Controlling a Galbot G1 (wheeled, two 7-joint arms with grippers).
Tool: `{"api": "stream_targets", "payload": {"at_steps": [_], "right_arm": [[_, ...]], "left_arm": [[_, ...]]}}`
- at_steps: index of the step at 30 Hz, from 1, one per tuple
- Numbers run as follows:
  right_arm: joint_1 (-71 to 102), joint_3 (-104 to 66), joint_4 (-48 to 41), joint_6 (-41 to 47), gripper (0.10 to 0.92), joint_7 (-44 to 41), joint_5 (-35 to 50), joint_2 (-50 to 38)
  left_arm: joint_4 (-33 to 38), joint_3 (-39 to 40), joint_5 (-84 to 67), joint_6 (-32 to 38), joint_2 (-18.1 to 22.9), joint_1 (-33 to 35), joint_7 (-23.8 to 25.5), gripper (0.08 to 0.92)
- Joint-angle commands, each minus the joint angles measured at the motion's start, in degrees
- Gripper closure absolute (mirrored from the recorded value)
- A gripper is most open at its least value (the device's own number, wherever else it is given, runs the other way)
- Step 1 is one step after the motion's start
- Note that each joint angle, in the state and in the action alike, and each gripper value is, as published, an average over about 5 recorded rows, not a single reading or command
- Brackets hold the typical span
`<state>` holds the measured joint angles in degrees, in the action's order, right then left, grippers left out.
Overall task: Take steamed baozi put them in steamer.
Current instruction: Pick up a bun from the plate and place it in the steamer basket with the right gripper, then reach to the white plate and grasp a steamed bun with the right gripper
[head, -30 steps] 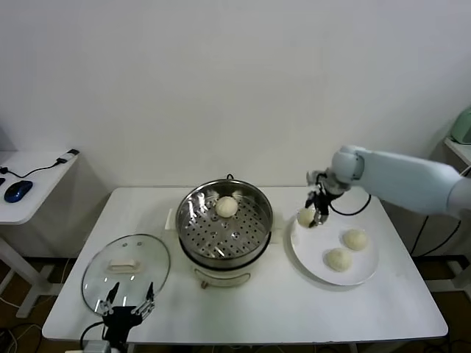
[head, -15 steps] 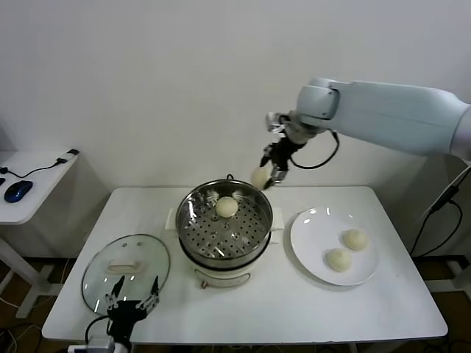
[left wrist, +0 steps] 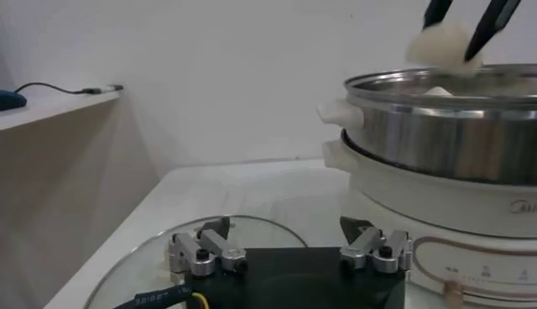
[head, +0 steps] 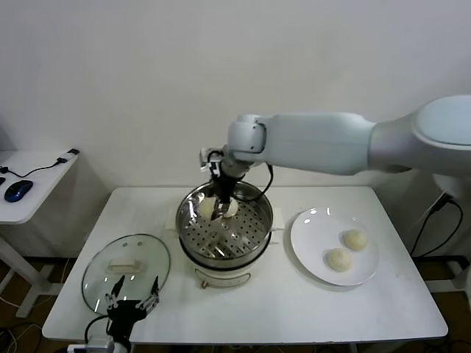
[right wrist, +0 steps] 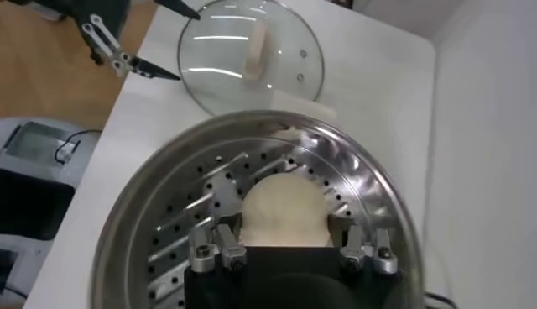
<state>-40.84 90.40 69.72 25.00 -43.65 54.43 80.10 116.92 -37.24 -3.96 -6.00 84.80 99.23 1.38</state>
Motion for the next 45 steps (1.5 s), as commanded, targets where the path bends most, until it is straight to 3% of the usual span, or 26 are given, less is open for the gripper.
{"api": "stream_targets", "payload": {"at_steps": [1,9,14,17,22,31,38,45], "right_arm": [[8.24,-1.1,-4.08,2.12,0.347,3.47,-2.64,4.46],[9.69,-2.34,-6.38,1.78,0.343,4.37,-3.43,4.52],[9.54,-2.97,-6.63,-0.2,0.258,3.22,-4.07,3.82],[7.7,-3.55,-5.66,-2.4,0.213,0.89,-4.35,2.46],[0.68,-2.74,-3.43,-7.7,0.203,-6.07,-4.15,-1.49],[-13.26,6.53,1.93,-15.85,0.203,-18.03,-4.93,-19.73],[-16.62,16.34,9.88,-16.07,0.203,-17.79,-12.13,-33.97],[-9.57,19.06,12.42,-14.06,0.202,-13.81,-20.35,-41.27]], "left_arm": [[-0.07,0.03,-0.06,-0.01,-0.02,0.05,0.02,0.177],[-0.46,0.18,-0.04,-0.1,0.13,-0.38,0.01,0.177],[-0.51,0.15,-0.07,-0.04,0.18,-0.47,-0.05,0.177],[-0.52,0.13,-0.11,0.0,0.19,-0.46,-0.09,0.177],[-0.22,0.03,-0.17,-0.05,0.27,-0.4,-0.15,0.177],[0.29,0.15,0.13,-0.12,0.59,-0.05,-0.19,0.177],[0.59,-0.01,0.13,-0.32,0.55,-0.06,-0.19,0.177],[0.69,-0.27,0.0,-0.46,0.62,-0.2,-0.19,0.177]]}}
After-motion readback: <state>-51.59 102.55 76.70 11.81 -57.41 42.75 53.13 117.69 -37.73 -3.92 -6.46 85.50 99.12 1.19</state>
